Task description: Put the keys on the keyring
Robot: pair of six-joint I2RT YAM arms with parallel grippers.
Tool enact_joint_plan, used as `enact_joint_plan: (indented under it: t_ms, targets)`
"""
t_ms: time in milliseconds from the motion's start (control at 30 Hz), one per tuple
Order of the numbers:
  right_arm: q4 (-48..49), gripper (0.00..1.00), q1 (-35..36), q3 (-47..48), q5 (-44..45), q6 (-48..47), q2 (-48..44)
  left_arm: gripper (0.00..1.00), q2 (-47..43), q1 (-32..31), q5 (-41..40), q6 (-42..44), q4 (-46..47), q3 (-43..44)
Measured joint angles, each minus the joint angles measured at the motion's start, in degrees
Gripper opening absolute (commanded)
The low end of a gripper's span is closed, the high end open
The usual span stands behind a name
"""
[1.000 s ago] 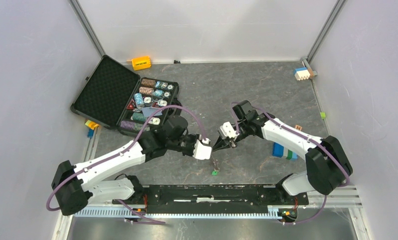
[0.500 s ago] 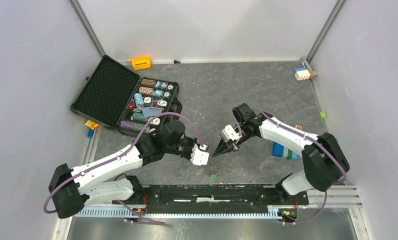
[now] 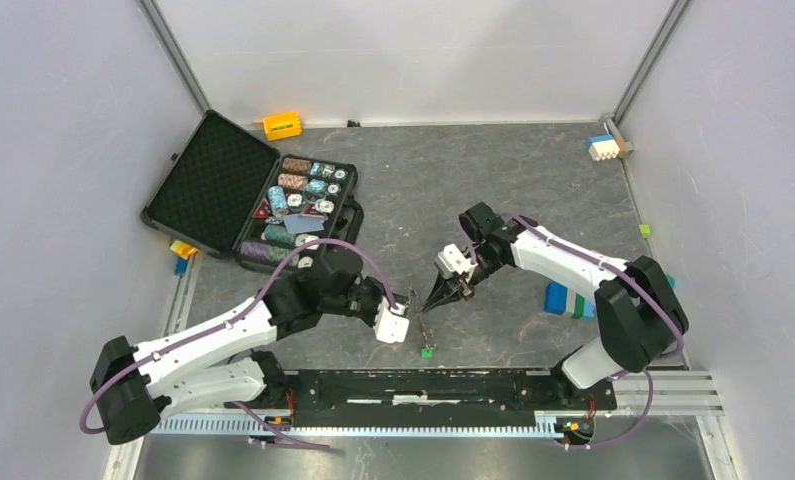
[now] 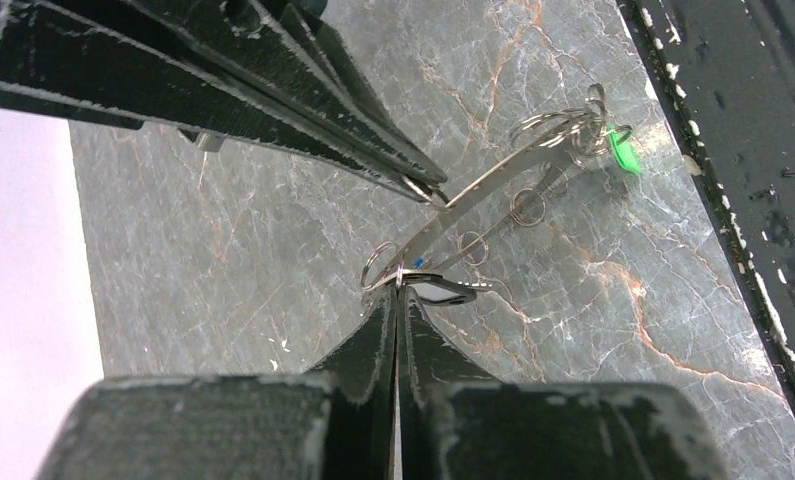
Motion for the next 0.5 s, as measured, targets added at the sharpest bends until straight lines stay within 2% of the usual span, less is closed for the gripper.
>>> enact_joint_plan:
  t_ms: [300, 500]
  targets:
    - [-1.4, 0.00, 0.6, 4.2, 6.7, -0.8, -0.3, 0.02, 0.0, 0.0, 1.9, 0.8, -3.1, 1.6]
    - [-0.4, 0.00, 1.7, 4.2, 12.4, -1.9, -4.6, 0.02, 0.1, 0.0, 2.4, -0.6, -4.2, 4.2]
